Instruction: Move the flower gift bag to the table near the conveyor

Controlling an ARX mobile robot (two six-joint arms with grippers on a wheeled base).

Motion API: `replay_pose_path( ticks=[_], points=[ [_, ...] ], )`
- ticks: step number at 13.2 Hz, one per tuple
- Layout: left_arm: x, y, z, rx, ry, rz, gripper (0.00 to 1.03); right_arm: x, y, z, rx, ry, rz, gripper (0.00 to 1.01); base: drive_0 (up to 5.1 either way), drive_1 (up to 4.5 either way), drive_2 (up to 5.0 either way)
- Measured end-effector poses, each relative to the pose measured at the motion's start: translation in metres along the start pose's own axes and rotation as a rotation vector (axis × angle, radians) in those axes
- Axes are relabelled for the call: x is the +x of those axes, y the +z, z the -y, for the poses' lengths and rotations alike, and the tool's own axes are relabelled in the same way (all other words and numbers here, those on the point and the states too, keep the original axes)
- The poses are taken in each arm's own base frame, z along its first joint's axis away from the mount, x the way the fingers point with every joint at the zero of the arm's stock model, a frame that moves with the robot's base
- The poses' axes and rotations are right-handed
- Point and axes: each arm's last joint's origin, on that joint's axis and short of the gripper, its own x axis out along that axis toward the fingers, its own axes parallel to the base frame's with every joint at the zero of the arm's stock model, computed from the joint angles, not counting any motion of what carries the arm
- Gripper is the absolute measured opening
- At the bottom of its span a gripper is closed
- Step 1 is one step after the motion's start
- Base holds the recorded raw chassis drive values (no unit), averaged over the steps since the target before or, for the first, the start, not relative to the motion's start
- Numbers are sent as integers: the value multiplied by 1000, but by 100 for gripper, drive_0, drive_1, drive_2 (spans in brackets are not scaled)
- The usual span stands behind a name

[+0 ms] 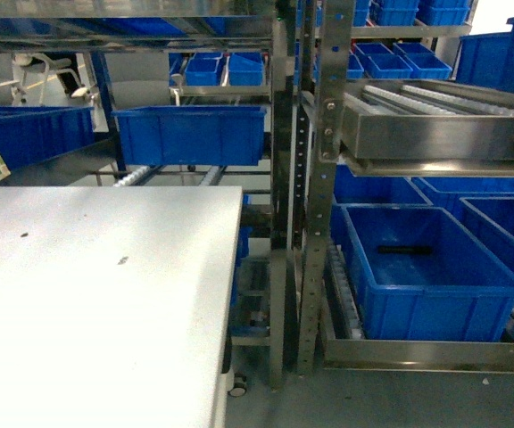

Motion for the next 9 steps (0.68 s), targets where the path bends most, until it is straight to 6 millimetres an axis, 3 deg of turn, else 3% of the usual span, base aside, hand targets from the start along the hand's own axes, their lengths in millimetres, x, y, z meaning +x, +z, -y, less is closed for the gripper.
replay_pose_path(
  ticks=[9],
  points=[
    [0, 0, 0, 0, 2, -1, 2, 0, -1, 0, 1, 0, -4, 3, -501, 244, 244]
  ],
)
